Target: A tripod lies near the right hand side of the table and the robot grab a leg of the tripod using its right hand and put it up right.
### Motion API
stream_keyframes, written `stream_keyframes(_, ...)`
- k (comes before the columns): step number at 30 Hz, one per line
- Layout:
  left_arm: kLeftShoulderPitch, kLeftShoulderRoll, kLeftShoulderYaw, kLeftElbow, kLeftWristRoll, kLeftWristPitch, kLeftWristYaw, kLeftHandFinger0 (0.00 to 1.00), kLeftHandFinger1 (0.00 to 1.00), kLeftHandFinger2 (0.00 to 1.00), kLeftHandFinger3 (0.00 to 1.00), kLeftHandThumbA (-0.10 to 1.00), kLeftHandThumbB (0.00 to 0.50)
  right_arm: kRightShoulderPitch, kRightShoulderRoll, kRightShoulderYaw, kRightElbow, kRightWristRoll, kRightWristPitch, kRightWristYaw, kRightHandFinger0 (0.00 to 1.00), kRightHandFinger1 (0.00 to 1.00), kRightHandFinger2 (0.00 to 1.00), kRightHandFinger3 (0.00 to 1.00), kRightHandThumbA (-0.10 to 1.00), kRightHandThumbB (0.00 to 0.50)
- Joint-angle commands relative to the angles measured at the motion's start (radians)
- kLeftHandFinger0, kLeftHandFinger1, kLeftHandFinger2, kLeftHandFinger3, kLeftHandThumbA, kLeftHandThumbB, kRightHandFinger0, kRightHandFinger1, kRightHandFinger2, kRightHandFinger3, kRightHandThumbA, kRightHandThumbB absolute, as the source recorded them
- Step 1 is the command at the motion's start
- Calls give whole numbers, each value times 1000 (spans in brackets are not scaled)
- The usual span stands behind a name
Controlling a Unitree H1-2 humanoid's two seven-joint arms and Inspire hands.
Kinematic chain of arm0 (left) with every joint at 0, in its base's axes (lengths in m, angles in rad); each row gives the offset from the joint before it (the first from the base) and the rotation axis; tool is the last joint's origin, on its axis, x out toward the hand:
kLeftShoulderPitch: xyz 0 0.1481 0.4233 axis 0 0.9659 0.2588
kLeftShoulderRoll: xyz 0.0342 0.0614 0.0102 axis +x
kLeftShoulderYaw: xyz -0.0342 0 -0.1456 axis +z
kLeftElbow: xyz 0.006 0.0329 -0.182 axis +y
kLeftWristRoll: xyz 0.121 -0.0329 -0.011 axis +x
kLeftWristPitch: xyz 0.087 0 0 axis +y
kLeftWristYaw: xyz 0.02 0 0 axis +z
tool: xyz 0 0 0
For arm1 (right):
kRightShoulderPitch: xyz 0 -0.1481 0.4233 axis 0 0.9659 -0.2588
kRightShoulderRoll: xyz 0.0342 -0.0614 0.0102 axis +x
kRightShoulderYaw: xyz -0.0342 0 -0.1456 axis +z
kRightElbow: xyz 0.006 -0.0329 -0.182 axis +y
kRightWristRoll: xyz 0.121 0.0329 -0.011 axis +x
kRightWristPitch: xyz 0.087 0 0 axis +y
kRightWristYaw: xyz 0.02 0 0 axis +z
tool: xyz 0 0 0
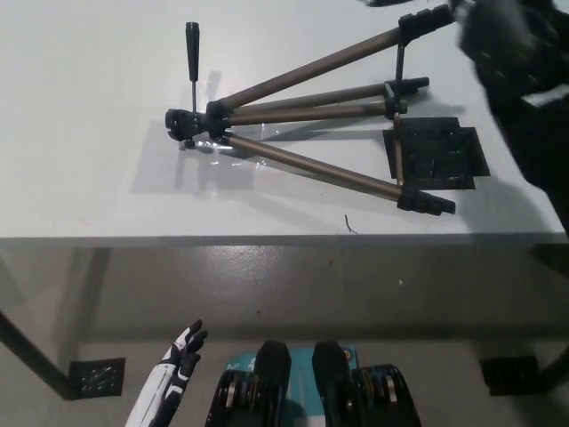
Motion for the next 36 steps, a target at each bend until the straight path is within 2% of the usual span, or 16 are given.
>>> stream_keyframes(1, 73, 13, -8, -30, 21, -92, -2, 1000, 1000, 1000, 1000, 1000, 453, -161, 57, 120, 148, -108, 63, 130, 1000, 1000, 1000, 1000, 814, 500)
stream_keyframes(3, 72, 21, 2, -35, 22, -85, -1, 1000, 1000, 1000, 1000, 1000, 456, -193, 79, 154, 217, -110, 61, 137, 1000, 1000, 1000, 1000, 833, 500)
stream_keyframes(5, 68, 18, 8, -53, 21, -50, 0, 1000, 1000, 1000, 1000, 1000, 497, -221, 100, 190, 304, -125, 47, 131, 1000, 1000, 1000, 1000, 834, 500)
stream_keyframes(6, 68, 17, 9, -56, 16, -45, -5, 1000, 1000, 1000, 1000, 1000, 500, -230, 106, 200, 330, -126, 48, 133, 1000, 1000, 1000, 1000, 835, 500)
stream_keyframes(13, 45, 11, 10, -44, 16, -51, -2, 1000, 1000, 1000, 1000, 1000, 485, -322, 158, 250, 601, -122, 0, 146, 1000, 1000, 1000, 1000, 851, 500)
stream_keyframes(18, 55, 6, 10, -29, 14, -89, 4, 1000, 1000, 1000, 1000, 1000, 442, -344, 196, 268, 721, -126, -23, 140, 1000, 1000, 1000, 1000, 816, 500)
stream_keyframes(27, 48, 14, 18, -55, 10, -54, -4, 1000, 1000, 1000, 1000, 1000, 470, -355, 207, 302, 853, -146, 2, 112, 1000, 1000, 1000, 1000, 717, 500)
stream_keyframes(28, 43, 14, 19, -53, 14, -55, -1, 1000, 1000, 1000, 1000, 1000, 469, -357, 204, 302, 862, -144, -1, 119, 1000, 1000, 1000, 1000, 719, 500)
stream_keyframes(30, 42, 14, 18, -45, 18, -72, 1, 1000, 1000, 1000, 1000, 1000, 462, -350, 201, 315, 873, -154, 15, 152, 1000, 1000, 1000, 1000, 793, 500)
stream_keyframes(32, 43, 15, 18, -43, 22, -77, 2, 1000, 1000, 1000, 1000, 1000, 462, -336, 204, 332, 888, -169, 39, 148, 1000, 1000, 1000, 1000, 785, 500)
stream_keyframes(33, 47, 16, 17, -46, 20, -75, -1, 1000, 1000, 1000, 1000, 1000, 462, -332, 203, 365, 895, -193, 23, 189, 1000, 1000, 1000, 1000, 865, 500)
stream_keyframes(35, 48, 14, 17, -48, 20, -72, 1, 1000, 1000, 1000, 1000, 1000, 470, -306, 198, 348, 898, -171, 30, 140, 1000, 1000, 1000, 1000, 725, 500)
stream_keyframes(36, 51, 16, 17, -48, 19, -75, -1, 1000, 1000, 1000, 1000, 1000, 469, -285, 192, 341, 888, -172, 14, 38, 1000, 1000, 1000, 1000, 600, 470)
